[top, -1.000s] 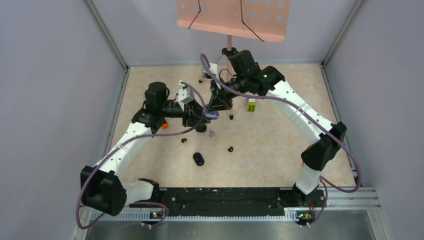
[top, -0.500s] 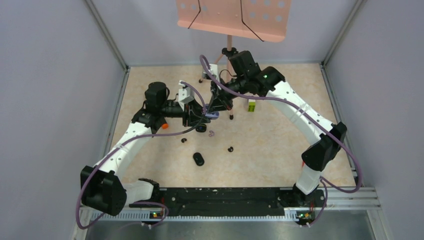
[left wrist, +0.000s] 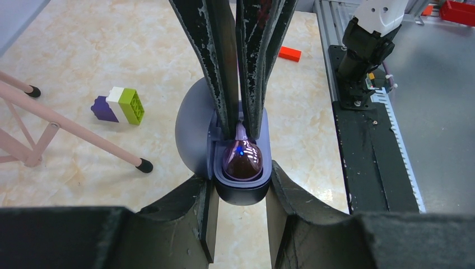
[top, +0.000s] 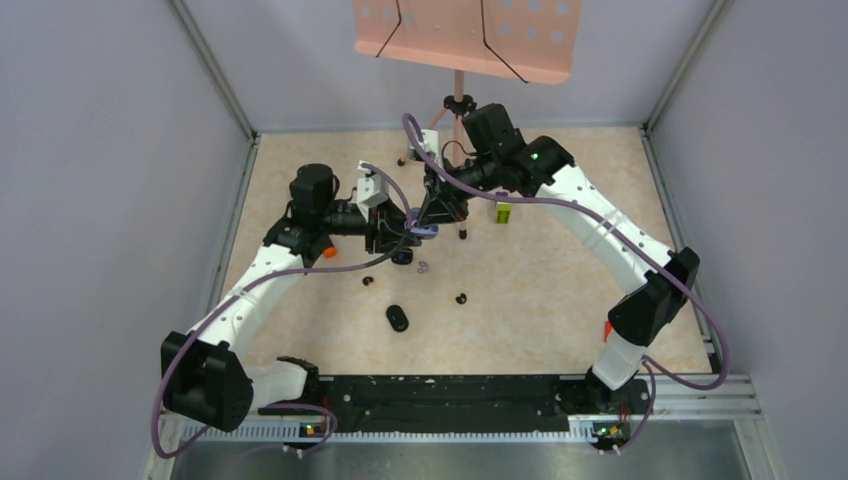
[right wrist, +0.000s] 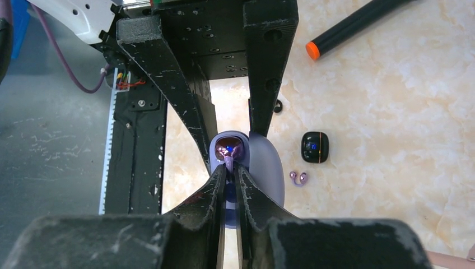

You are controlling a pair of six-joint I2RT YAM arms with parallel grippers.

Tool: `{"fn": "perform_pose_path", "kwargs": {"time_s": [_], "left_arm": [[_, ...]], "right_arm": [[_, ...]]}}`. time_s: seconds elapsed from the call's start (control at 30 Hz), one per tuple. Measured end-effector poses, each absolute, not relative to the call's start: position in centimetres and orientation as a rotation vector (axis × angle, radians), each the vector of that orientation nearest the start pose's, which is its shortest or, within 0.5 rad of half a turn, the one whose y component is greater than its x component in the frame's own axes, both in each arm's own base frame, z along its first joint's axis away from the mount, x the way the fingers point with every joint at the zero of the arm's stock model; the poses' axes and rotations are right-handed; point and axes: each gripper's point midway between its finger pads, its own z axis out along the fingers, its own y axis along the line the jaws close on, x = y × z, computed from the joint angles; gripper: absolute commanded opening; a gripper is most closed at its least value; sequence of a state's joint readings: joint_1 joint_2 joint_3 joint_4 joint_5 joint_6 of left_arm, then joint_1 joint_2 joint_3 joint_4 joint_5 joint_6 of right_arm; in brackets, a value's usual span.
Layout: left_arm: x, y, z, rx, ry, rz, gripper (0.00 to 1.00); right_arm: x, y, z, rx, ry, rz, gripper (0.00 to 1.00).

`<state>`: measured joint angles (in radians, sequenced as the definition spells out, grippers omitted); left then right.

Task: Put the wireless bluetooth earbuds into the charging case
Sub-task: Insert the left earbud into the left side groove of the charging case.

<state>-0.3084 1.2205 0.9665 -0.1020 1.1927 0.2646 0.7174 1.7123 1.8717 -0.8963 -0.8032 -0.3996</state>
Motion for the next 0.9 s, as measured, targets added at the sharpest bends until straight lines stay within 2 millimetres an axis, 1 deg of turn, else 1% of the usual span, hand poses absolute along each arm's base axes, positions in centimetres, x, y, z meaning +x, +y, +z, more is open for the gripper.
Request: {"fn": "perform_pose_path", "kwargs": {"time_s": [0.13,0.27,0.33,0.4,0.9], "left_arm": [[24.44,-24.48,26.84,1.228,1.381,-1.159,0.0],[24.51,-24.47,26.81,1.226,1.383,-1.155,0.0],[24.51,-24.47,26.81,1.226,1.383,-1.156,0.0],[24.51,-24.47,26.81,1.226,1.383,-1.155,0.0],[24.49,-24.48,26.83,1.227,1.382,-1.157,0.0]], "right_arm": [[23.97,36.09,30.48,-1.529,1.666,1.082,0.19],[23.89,36.11,30.51,-1.53,1.665,1.088,0.2],[23.84,36.13,30.55,-1.53,1.663,1.092,0.22],[23.78,36.15,30.57,-1.531,1.662,1.096,0.22],[24.11,36.69,31.23,-1.502,1.645,1.103,0.01]]}}
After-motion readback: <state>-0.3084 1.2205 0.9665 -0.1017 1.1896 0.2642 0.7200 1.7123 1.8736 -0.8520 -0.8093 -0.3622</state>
